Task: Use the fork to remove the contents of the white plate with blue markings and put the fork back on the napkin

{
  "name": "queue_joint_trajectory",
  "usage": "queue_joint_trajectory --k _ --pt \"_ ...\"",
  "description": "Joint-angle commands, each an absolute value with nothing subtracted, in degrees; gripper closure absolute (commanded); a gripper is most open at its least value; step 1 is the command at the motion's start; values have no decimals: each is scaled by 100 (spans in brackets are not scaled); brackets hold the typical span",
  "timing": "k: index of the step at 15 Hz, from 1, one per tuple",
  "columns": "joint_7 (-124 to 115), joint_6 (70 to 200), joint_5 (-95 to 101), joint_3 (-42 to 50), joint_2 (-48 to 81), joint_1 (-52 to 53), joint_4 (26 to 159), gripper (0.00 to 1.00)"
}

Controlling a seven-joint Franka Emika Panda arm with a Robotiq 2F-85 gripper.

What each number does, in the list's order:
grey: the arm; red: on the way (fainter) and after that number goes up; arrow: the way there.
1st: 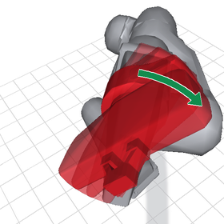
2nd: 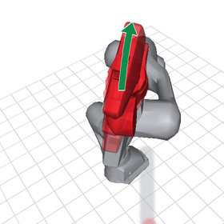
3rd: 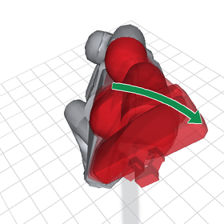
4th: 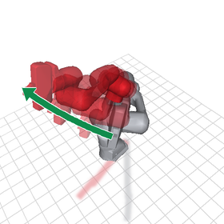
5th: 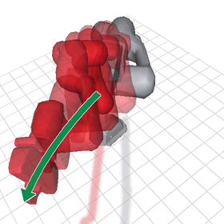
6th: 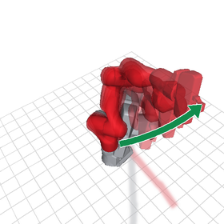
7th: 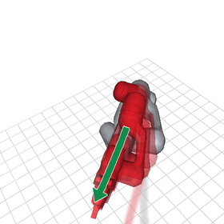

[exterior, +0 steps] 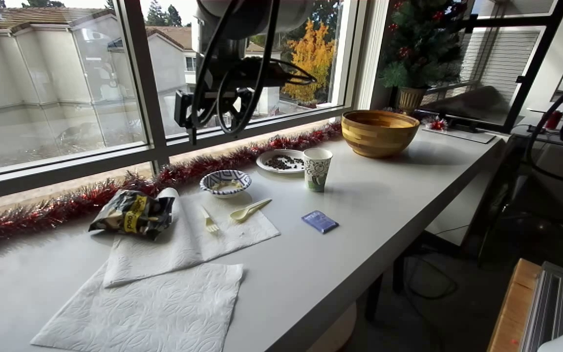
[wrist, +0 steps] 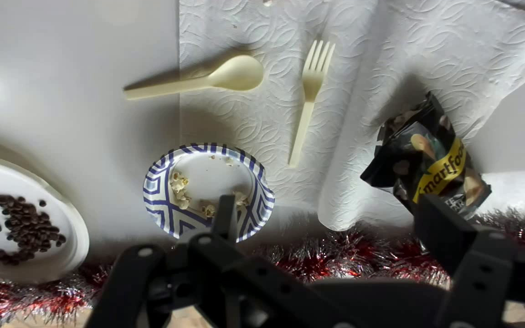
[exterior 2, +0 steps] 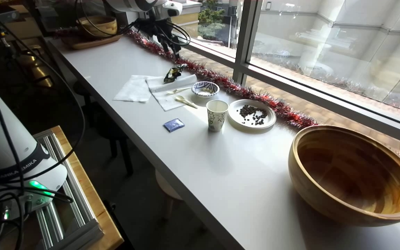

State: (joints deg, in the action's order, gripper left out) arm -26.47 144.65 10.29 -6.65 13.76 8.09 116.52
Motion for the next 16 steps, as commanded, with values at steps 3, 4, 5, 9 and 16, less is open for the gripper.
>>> queue_joint_trajectory --k 3,4,5,9,16 --pt "-3565 12944 1312 -176 2376 1489 10384 0" --pt "-3093 13600 1124 -287 2056 1331 10975 0" --pt "-3137 13497 1125 -255 2147 1377 10865 0" --pt "-3115 13523 1125 -243 2153 1377 10875 0" --pt "-2150 11832 -26 -407 2882 932 9520 0"
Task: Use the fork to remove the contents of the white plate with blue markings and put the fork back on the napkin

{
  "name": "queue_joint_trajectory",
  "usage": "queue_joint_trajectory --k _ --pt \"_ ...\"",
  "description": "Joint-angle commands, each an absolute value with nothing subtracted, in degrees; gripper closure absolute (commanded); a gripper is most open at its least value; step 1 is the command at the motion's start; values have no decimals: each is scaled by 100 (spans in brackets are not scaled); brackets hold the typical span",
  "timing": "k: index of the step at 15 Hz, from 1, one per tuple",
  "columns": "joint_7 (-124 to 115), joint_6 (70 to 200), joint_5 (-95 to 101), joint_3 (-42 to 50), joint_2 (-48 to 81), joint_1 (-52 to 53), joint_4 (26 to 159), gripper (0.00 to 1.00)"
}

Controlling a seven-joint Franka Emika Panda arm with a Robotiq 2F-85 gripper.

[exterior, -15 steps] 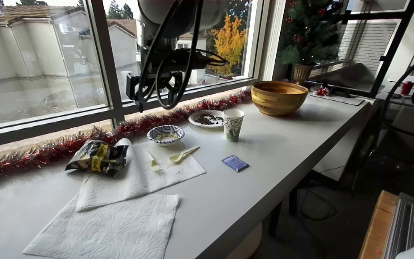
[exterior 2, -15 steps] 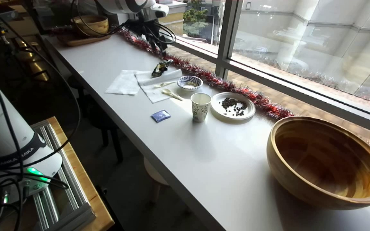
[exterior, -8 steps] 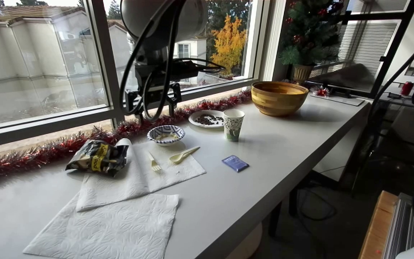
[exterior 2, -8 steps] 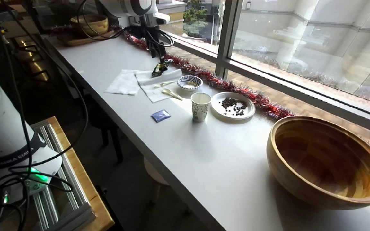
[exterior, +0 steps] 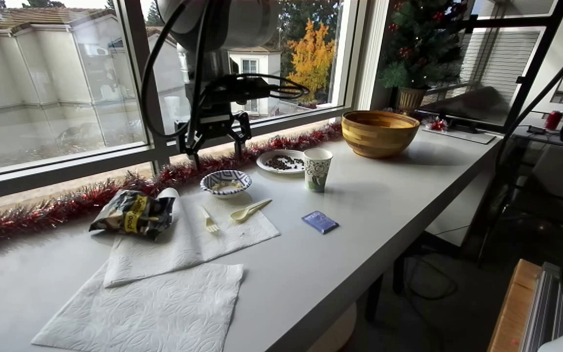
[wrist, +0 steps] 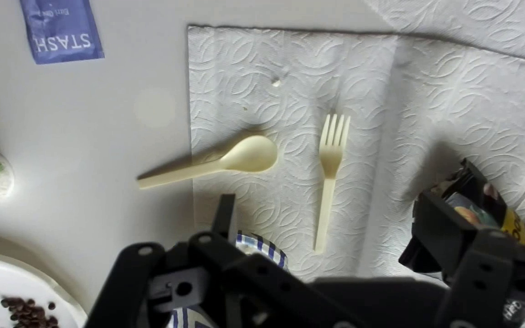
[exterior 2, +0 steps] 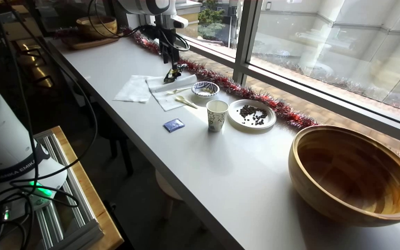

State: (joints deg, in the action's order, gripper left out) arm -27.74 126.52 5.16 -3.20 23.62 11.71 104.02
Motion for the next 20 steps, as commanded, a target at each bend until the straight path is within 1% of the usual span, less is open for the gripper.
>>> queue_joint_trajectory --k 1,4,6,11,13,14,16,20 --pt "-2000 11577 -164 -400 3084 870 9230 0" --pt "-1367 11323 -823 -517 3792 567 8437 0" --pt "-1354 11057 -1236 -582 4281 470 7871 0" --pt "-2234 9826 -1291 -368 5359 663 6547 0" --pt "-2467 9540 -1302 -356 5715 716 6034 0" --pt "-2167 9972 -1284 -363 5214 655 6876 0" --pt "-2307 9808 -1285 -364 5480 695 6499 0" --pt "-2301 9601 -1325 -401 5690 663 6181 0"
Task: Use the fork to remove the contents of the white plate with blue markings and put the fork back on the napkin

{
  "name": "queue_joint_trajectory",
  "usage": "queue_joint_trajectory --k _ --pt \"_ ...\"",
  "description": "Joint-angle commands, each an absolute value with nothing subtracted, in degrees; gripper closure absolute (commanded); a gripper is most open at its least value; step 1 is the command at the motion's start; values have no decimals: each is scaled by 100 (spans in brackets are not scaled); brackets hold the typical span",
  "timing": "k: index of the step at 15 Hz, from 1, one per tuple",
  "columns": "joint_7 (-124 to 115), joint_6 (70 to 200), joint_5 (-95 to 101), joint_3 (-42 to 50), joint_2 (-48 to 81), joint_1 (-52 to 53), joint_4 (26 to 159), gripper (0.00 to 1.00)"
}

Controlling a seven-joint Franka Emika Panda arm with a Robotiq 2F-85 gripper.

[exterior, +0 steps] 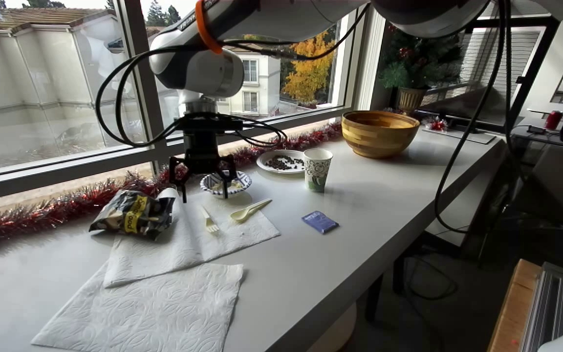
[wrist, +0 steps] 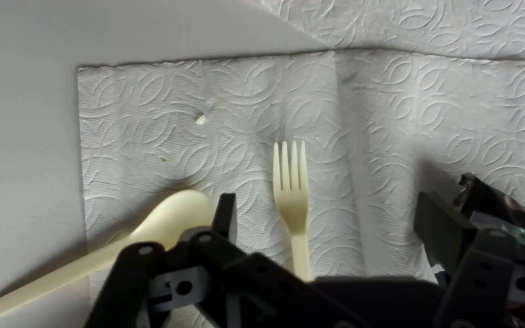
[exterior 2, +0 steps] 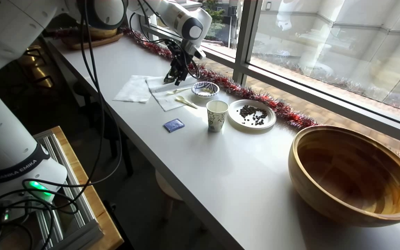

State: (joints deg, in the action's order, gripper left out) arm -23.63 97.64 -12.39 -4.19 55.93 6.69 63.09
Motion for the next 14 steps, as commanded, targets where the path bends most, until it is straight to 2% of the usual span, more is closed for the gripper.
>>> queue_joint_trajectory --k 1,8,14 --pt "-2330 9657 -1296 -367 5803 672 6033 0" --pt "-2117 8982 -1341 -444 6420 539 5184 0" --pt "-2138 8958 -1385 -515 7005 529 4386 0"
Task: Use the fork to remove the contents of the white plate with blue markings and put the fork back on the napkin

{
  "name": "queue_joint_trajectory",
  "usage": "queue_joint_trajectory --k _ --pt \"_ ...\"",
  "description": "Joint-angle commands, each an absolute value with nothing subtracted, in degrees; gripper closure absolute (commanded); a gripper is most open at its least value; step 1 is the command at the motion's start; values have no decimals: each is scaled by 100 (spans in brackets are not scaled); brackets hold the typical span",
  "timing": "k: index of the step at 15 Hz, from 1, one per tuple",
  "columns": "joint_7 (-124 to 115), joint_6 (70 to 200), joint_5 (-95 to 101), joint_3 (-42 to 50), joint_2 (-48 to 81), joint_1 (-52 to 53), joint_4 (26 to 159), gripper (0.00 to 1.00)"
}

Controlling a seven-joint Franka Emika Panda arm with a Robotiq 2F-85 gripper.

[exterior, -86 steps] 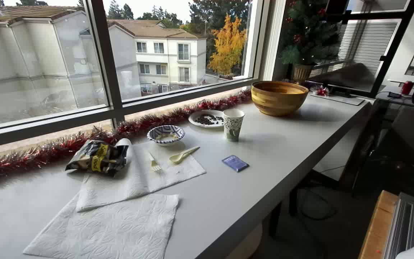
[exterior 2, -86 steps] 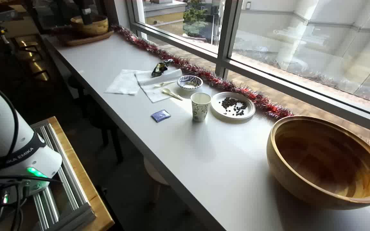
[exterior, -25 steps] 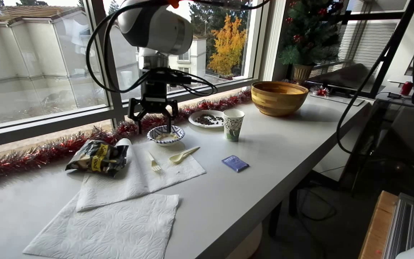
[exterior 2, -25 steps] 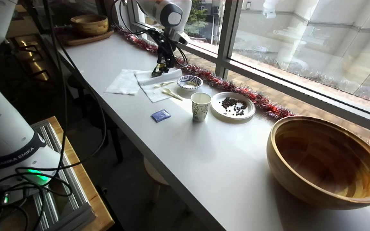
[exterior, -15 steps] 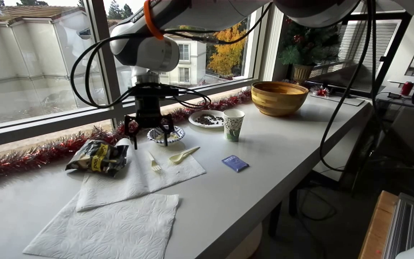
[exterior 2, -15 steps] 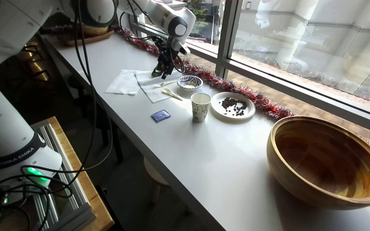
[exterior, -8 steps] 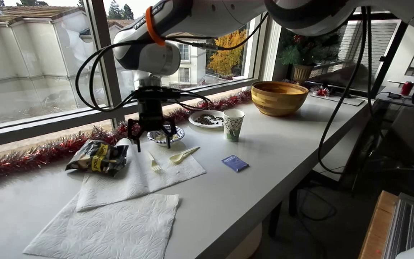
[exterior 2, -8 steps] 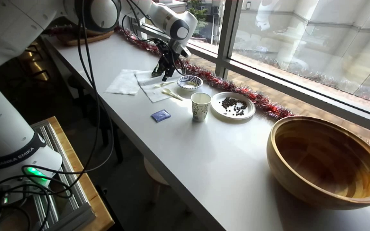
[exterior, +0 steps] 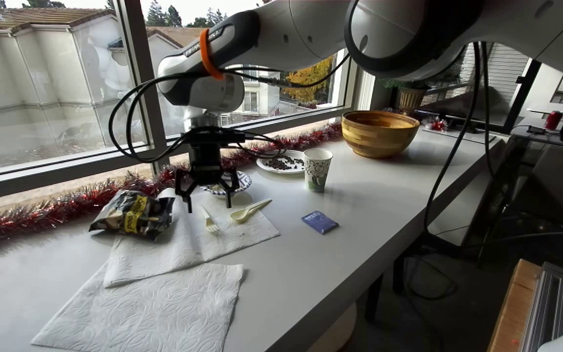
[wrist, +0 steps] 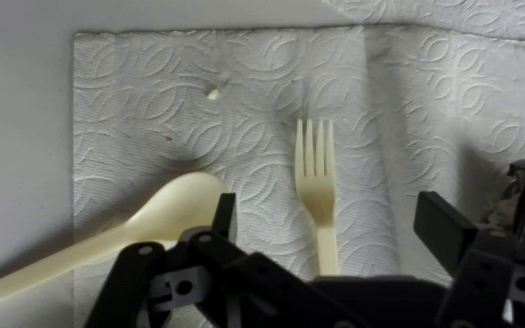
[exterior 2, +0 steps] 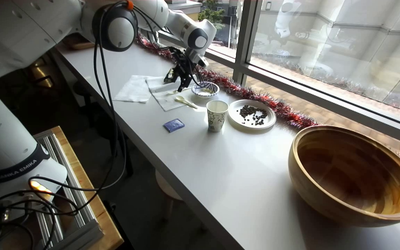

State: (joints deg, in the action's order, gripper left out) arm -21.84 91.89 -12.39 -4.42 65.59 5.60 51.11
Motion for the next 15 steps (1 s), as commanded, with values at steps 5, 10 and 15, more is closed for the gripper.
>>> queue_joint_trajectory --k 5,10,15 --pt "-2174 8914 -1374 -563 7311 527 3929 38" --pt "-2206 8823 -1362 -595 7552 532 3548 61" --pt "-2192 8740 -1286 -597 7665 553 3363 94"
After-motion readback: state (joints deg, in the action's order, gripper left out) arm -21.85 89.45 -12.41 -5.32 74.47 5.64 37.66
